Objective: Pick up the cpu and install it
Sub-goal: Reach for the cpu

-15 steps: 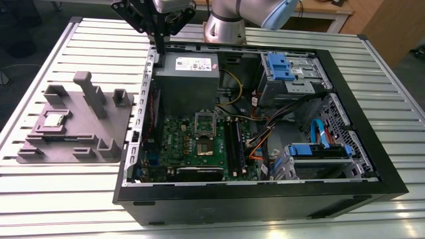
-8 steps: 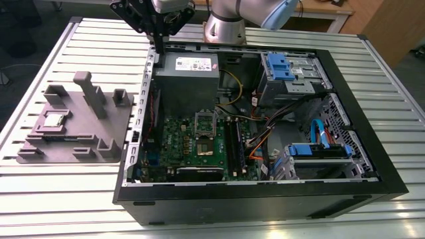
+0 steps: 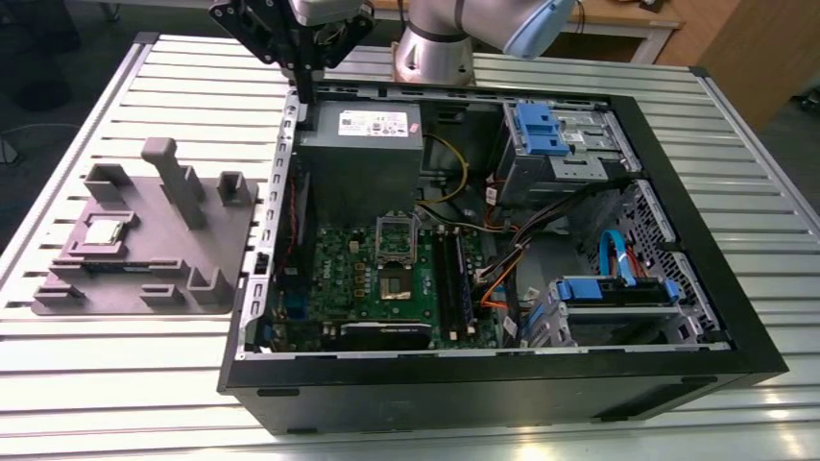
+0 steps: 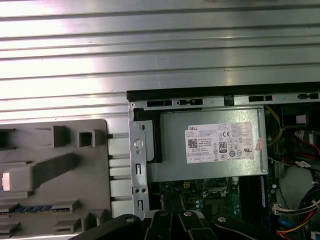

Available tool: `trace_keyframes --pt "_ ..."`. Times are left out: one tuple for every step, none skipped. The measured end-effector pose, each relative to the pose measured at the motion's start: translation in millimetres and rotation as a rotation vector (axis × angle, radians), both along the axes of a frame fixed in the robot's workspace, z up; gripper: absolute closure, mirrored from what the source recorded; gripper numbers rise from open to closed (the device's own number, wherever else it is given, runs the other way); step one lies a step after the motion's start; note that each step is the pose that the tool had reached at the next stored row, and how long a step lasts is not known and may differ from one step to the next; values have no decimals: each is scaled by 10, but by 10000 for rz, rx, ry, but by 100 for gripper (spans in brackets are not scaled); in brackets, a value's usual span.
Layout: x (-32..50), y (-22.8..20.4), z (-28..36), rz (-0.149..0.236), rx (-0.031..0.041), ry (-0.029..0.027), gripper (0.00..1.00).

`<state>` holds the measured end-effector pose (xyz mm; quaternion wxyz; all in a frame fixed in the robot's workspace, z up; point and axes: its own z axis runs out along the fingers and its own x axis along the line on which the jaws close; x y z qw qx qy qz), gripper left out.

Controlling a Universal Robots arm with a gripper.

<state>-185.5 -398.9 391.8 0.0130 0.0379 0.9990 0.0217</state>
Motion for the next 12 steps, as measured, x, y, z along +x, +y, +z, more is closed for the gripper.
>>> trace_keyframes --pt "-2 0 0 0 -1 1 89" --pt "-4 0 0 0 0 0 89" --pt "-6 0 -1 0 0 0 89" --pt "-8 0 -1 0 0 0 89" --pt "-10 0 -1 0 0 0 89" --pt "-12 0 -2 0 0 0 89" --pt "-14 0 -2 0 0 1 89" --pt "-16 0 -2 0 0 0 89" --pt "-18 0 -2 0 0 0 89" --pt "-20 0 -3 0 0 0 89" --pt "-22 0 -3 0 0 0 89" --pt "-24 0 -3 0 0 0 89"
